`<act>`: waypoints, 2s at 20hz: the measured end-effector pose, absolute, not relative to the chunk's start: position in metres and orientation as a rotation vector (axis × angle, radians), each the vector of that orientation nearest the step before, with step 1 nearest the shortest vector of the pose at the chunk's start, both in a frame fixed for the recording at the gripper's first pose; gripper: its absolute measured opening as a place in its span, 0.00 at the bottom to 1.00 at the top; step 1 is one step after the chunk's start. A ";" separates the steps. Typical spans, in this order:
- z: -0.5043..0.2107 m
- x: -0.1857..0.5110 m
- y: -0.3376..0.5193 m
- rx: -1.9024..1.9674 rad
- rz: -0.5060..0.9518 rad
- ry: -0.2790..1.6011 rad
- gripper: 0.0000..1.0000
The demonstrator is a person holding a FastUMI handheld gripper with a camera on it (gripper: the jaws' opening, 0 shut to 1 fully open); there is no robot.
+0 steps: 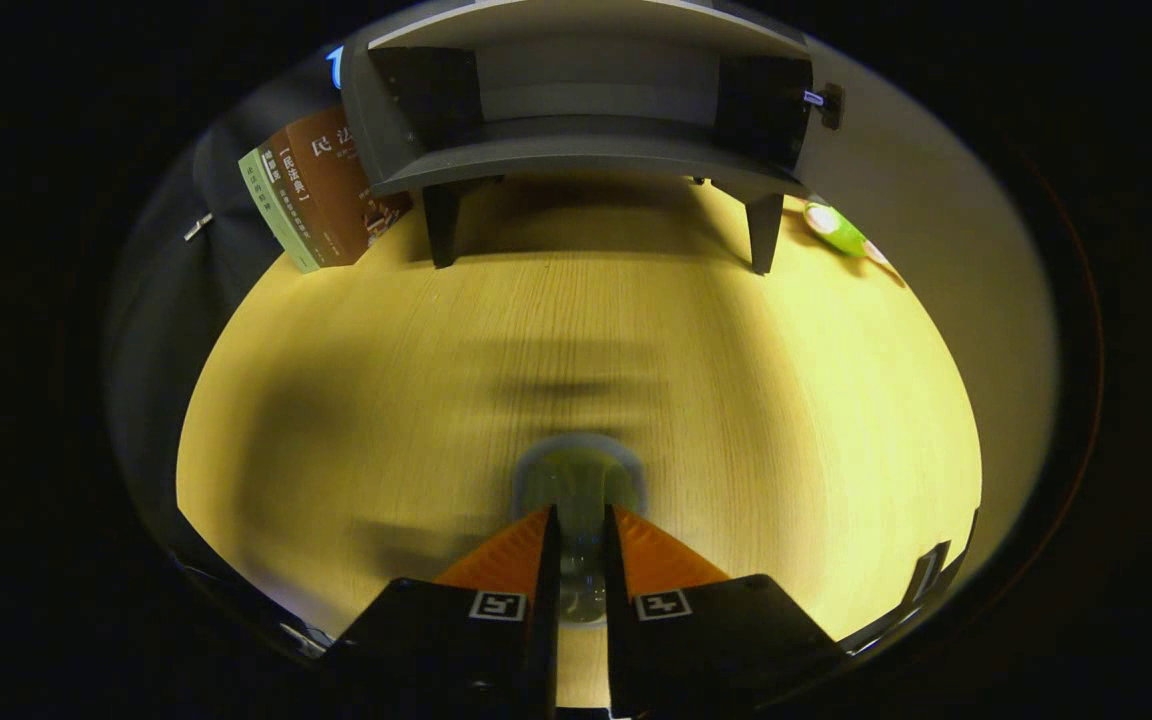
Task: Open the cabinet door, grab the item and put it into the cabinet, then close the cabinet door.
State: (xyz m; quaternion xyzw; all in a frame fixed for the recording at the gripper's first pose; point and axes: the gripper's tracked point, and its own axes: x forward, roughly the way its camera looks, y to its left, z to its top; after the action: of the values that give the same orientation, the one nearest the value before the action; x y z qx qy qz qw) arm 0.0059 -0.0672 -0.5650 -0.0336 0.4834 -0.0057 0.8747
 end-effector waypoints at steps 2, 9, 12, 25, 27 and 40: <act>-0.567 0.007 -0.069 -0.073 -0.003 1.006 0.25; -0.543 0.013 -0.066 -0.071 0.007 0.979 0.17; -0.505 0.030 -0.063 -0.087 0.009 0.915 0.17; -0.229 0.145 -0.032 -0.124 -0.006 0.397 0.17; -0.194 0.159 -0.027 -0.130 -0.010 0.333 0.17; -0.099 0.284 -0.010 -0.144 -0.032 0.208 0.16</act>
State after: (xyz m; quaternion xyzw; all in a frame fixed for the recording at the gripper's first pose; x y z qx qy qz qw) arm 0.2845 -0.0102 -0.0993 -0.0720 0.1038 -0.0159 0.9919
